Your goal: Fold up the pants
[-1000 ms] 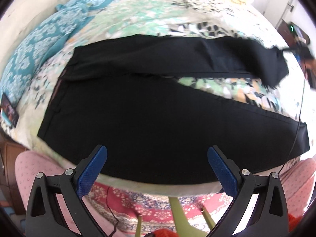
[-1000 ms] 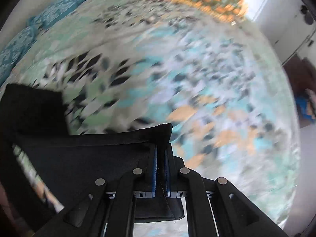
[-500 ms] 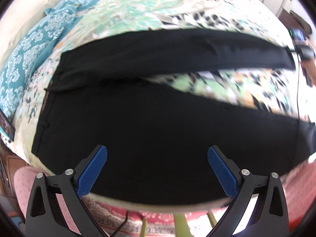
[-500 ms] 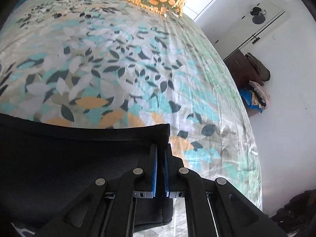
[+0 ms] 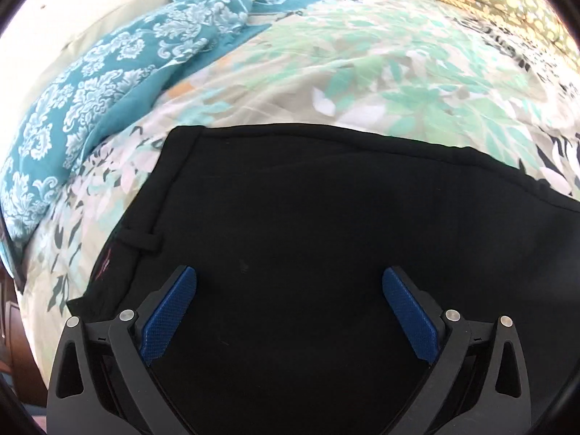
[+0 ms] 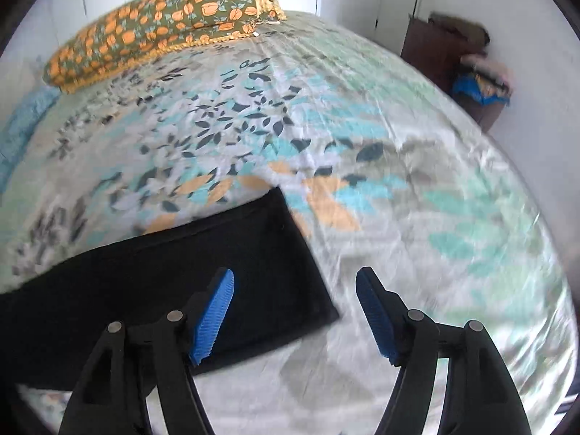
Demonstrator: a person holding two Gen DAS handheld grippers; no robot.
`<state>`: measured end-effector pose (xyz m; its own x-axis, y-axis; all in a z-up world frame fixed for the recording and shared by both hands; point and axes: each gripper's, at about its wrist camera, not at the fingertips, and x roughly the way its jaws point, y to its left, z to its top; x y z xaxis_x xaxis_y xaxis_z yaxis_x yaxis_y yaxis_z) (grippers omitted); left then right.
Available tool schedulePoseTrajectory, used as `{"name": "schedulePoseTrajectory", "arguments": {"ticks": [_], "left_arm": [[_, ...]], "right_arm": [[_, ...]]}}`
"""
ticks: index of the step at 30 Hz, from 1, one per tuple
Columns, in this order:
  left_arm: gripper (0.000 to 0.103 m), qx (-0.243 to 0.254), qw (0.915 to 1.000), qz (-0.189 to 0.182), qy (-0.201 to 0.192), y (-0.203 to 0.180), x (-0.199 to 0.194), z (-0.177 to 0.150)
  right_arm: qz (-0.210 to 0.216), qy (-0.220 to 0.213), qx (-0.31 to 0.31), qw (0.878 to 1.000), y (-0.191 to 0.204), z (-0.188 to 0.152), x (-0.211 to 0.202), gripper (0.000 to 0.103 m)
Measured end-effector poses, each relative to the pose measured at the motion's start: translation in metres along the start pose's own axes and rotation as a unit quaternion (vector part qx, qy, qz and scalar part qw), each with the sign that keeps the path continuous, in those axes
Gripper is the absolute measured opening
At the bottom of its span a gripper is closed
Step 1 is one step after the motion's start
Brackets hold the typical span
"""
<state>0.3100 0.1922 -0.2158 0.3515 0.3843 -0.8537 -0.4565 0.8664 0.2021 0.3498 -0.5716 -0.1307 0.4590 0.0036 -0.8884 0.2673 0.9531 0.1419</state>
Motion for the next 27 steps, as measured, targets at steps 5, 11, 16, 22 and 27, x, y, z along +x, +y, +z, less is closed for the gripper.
{"name": "schedulePoseTrajectory", "arguments": {"ticks": [5,11,16,22,27], "left_arm": [[0.102,0.006,0.9998,0.015,0.015,0.007,-0.019,-0.003],[0.102,0.028,0.9988,-0.04,0.0,0.018,-0.078,-0.047],[0.102,0.034,0.9964,-0.077,0.011,0.032,-0.112,-0.098],[0.102,0.052,0.9927,-0.105,0.029,0.016,-0.122,-0.147],[0.103,0.106,0.9888,-0.102,0.025,-0.009,-0.107,-0.159]], "right_arm": [[0.166,0.158,0.124,0.965,-0.045,-0.114,-0.041,0.074],[0.024,0.17,0.173,0.97,-0.107,-0.18,-0.039,0.059],[-0.062,0.085,0.166,0.981,-0.087,-0.17,-0.082,0.068],[0.082,0.049,0.103,0.99,0.027,-0.207,-0.108,0.076],[0.094,0.021,0.054,0.994,0.108,-0.265,-0.086,0.076]]}}
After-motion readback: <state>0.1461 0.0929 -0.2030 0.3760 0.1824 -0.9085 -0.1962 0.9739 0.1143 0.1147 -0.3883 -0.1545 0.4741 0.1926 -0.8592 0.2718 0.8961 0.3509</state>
